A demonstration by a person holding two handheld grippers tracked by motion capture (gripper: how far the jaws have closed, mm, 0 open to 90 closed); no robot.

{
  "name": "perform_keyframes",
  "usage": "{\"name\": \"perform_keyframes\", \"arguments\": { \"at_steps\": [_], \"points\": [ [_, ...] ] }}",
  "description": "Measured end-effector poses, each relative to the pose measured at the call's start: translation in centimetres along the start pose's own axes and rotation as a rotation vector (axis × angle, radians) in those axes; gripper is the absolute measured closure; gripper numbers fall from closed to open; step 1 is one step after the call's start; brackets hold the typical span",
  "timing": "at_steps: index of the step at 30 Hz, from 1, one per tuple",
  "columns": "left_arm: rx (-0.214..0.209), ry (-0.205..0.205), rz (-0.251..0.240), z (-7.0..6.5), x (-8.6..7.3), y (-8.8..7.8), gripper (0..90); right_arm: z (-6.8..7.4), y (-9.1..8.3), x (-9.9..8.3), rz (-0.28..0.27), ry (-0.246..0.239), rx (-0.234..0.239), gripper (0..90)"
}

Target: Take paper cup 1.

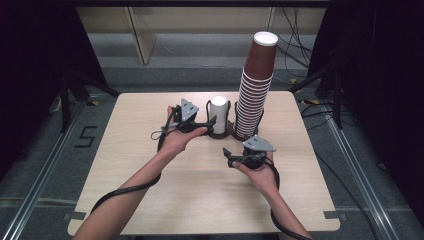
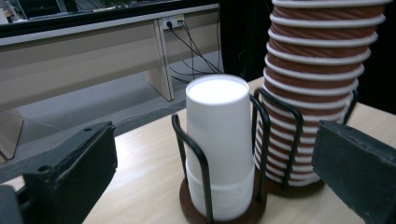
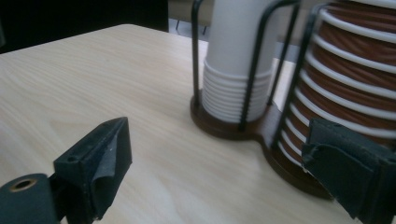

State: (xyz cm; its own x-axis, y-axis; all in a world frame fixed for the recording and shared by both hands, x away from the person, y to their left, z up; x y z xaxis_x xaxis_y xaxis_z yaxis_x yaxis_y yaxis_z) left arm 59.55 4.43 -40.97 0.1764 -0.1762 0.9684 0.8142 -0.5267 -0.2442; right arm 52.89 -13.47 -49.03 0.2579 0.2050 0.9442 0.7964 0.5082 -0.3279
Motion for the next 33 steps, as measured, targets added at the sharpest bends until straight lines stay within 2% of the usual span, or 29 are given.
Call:
{"name": "perform_keyframes", "arguments": {
  "at_steps": [1, 3, 4, 5, 6, 8, 10, 11, 12, 13, 14, 15, 17, 19, 20, 23, 24, 26, 28, 30, 31, 33],
  "points": [
    [-0.007, 0.001, 0.002, 0.0, 0.2, 0.5, 0.0, 0.3, 1.4, 0.4, 0.001, 0.012, 0.009, 9.6],
    [-0.008, 0.006, 0.008, 0.0, 0.6, 1.3, 0.1, 0.4, 2.0, 0.6, -0.009, 0.022, 0.013, 11.3],
    [-0.002, 0.039, 0.001, 0.2, 0.8, 1.8, 1.3, 0.6, 2.4, 0.7, -0.004, 0.042, 0.009, 13.4],
    [0.003, 0.045, 0.008, 0.2, 0.9, 2.3, 1.7, 0.6, 3.2, 0.8, -0.014, 0.057, 0.027, 15.3],
    [0.006, 0.049, 0.018, 0.2, 1.0, 2.7, 1.8, 0.6, 3.8, 1.0, -0.025, 0.062, 0.024, 15.5],
    [0.004, 0.048, 0.028, 0.1, 1.1, 3.4, 2.2, 0.7, 4.7, 1.1, -0.024, 0.097, 0.025, 16.9],
    [0.006, 0.047, 0.044, 0.1, 1.0, 4.2, 3.3, 0.5, 5.4, 1.2, -0.021, 0.092, 0.025, 19.4],
    [0.009, 0.048, 0.052, 0.2, 1.0, 4.5, 4.9, 0.5, 5.8, 1.2, -0.019, 0.126, 0.022, 20.3],
    [0.011, 0.042, 0.056, 0.3, 0.9, 4.8, 6.3, 0.3, 6.0, 1.2, -0.020, 0.109, 0.018, 21.0],
    [0.014, 0.030, 0.056, 0.4, 0.8, 5.1, 7.4, 0.3, 6.3, 1.2, -0.021, 0.123, 0.017, 21.9],
    [0.015, 0.030, 0.056, 0.5, 0.9, 5.2, 8.0, 0.2, 6.6, 0.9, 0.009, 0.147, -0.009, 22.9],
    [0.019, 0.028, 0.057, 0.5, 0.9, 5.4, 8.0, 0.2, 6.6, 0.9, 0.009, 0.147, -0.009, 22.9],
    [0.019, 0.022, 0.056, 0.6, 0.9, 5.7, 7.8, 0.0, 7.1, 0.8, -0.002, 0.113, -0.021, 22.9],
    [0.019, 0.031, 0.062, 0.6, 1.0, 6.1, 7.9, 0.0, 7.3, 0.9, 0.016, 0.132, -0.057, 22.9],
    [0.017, 0.030, 0.063, 0.5, 1.0, 6.2, 8.1, 0.1, 7.6, 0.9, 0.004, 0.134, -0.055, 22.9],
    [0.013, 0.032, 0.063, 0.4, 1.1, 6.5, 8.4, 0.1, 7.9, 1.0, 0.026, 0.133, -0.105, 23.9],
    [0.012, 0.030, 0.061, 0.4, 1.2, 6.7, 8.6, 0.0, 8.2, 1.0, 0.011, 0.134, -0.111, 24.3],
    [0.014, 0.042, 0.064, 0.3, 1.3, 6.9, 9.7, 0.0, 8.6, 1.0, 0.027, 0.118, -0.158, 25.4],
    [0.014, 0.044, 0.065, 0.2, 1.3, 7.1, 10.2, 0.1, 8.8, 1.1, 0.029, 0.125, -0.155, 26.1],
    [0.020, 0.046, 0.069, 0.2, 1.3, 7.3, 11.1, 0.0, 9.1, 1.1, 0.023, 0.081, -0.174, 27.3],
    [0.024, 0.046, 0.071, 0.2, 1.3, 7.4, 11.4, 0.2, 9.3, 1.1, 0.025, 0.115, -0.179, 27.6],
    [0.029, 0.042, 0.072, 0.3, 1.2, 7.5, 11.9, 0.1, 9.5, 1.2, 0.031, 0.106, -0.188, 28.0]
  ]
}}
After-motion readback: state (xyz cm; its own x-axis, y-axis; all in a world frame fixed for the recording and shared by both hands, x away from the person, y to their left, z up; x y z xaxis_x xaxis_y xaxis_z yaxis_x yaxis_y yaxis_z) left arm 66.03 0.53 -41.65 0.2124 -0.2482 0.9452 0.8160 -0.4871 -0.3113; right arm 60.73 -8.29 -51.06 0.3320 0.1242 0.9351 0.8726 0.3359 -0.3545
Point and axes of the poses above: each handheld gripper's, and its own axes: y roughly forward along the jaws, x roughly out of its top, z roughly to its left, the point moved 4 cm from there along y, roughly forward along the jaws, and after that the axes turned 2 degrees about -x, right-handed, at the moved point
